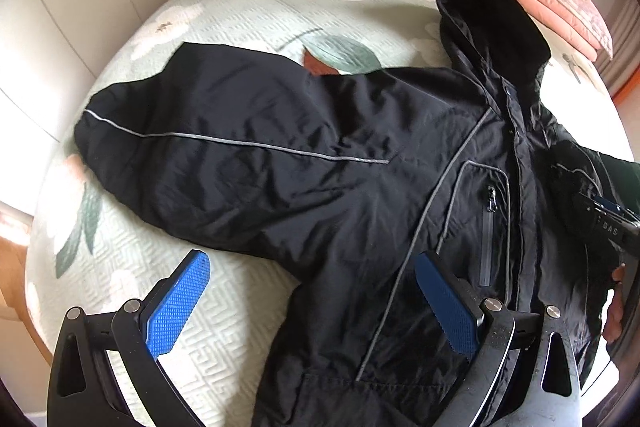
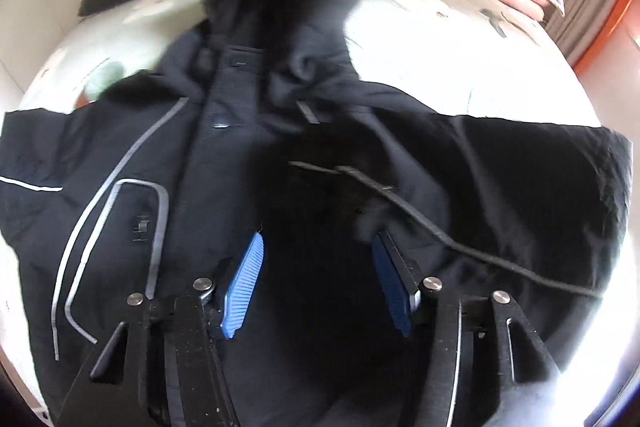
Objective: Fold large clothes
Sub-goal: 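Carry the sleeve cuff with the right gripper across the jacket body, then lower the sleeve onto the jacket and open the right gripper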
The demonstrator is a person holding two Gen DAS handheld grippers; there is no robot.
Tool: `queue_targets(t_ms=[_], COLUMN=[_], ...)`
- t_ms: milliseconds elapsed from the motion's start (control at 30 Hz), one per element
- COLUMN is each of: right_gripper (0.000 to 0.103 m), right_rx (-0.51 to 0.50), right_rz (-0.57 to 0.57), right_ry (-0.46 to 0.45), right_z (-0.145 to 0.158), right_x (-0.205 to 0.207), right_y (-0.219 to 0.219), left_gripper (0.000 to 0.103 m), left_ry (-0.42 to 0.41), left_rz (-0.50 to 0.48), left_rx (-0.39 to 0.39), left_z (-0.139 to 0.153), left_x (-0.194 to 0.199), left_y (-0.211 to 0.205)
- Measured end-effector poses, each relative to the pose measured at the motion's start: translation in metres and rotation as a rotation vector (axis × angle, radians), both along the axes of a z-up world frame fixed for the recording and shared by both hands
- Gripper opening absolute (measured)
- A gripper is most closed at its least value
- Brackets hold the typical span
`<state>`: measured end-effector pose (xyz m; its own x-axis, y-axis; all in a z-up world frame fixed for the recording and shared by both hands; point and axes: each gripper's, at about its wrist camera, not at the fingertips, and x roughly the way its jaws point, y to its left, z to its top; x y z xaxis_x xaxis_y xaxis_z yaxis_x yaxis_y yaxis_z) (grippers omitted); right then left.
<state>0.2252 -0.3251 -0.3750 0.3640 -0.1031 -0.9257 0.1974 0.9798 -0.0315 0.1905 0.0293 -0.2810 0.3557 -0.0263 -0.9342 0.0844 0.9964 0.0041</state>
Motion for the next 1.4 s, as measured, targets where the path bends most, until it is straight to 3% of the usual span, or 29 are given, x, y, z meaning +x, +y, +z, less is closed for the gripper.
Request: queue_targets(t_ms=[100,200,267,300,333,400,533,667,767,867,933,1000,1133,1200,1233,1333,1400], right_gripper=[0.068,0.072,0.061,0.045,0.032,0.018,0.018,0.017,0.018,0.02,0.031,0.036,0.045,0.046,0.052,0.066,0.066], right_rx=[0.066,0.099,0.075,0.079,0.083,0.087,0.14,0.278,0.354,0.396,0.37,0.314,0.345,0.346,0.333,0.272,0.19], right_rz=[-0.025,-0.044,-0.039,-0.027,-0.022,-0.019,0.065,0.186,0.254,0.27,0.287,0.298,0.329,0.351,0.349,0.278,0.188], right_ry=[0.1,0.063,0.054,0.042,0.033,0.011,-0.091,-0.16,-0.125,0.008,0.096,0.087,0.091,0.054,0.037,-0.048,-0.068], right_z=[-0.037,-0.044,-0.04,-0.036,-0.03,-0.014,0.046,0.088,0.073,0.017,-0.022,-0.038,-0.012,0.02,0.035,0.078,0.085], right_x=[0.01,0.01,0.006,0.002,-0.001,-0.007,-0.015,-0.004,0.018,0.034,0.037,0.032,0.018,0.003,-0.004,-0.032,-0.04], right_y=[-0.035,-0.043,-0.041,-0.039,-0.037,-0.03,0.009,0.076,0.124,0.162,0.181,0.189,0.18,0.166,0.158,0.106,0.062], left_gripper=[0.103,0.103,0.103,0.103,0.103,0.103,0.103,0.103,0.103,0.103,0.103,0.103,0.103,0.103,0.103,0.103,0.102], left_ry=[0.01,0.017,0.018,0.019,0.019,0.012,-0.026,-0.071,-0.08,-0.069,-0.059,-0.041,-0.014,-0.009,-0.01,0.007,0.046], left_rz=[-0.009,-0.014,-0.018,-0.02,-0.023,-0.025,-0.019,0.019,0.061,0.086,0.094,0.095,0.071,0.044,0.023,-0.06,-0.119], left_rx=[0.003,0.013,0.016,0.019,0.02,0.019,0.012,0.015,0.004,0.009,0.018,0.02,0.013,-0.006,-0.024,-0.149,-0.265], left_z=[-0.004,-0.007,-0.009,-0.01,-0.01,-0.008,0.01,0.03,0.035,0.028,0.019,0.011,-0.004,-0.005,-0.004,-0.004,-0.012], left_x=[0.002,0.003,0.004,0.004,0.004,0.004,0.004,0.008,0.013,0.016,0.016,0.016,0.017,0.02,0.021,0.034,0.049], left_y=[-0.007,-0.011,-0.012,-0.013,-0.013,-0.013,-0.005,0.017,0.037,0.052,0.057,0.059,0.057,0.05,0.045,0.024,0.005])
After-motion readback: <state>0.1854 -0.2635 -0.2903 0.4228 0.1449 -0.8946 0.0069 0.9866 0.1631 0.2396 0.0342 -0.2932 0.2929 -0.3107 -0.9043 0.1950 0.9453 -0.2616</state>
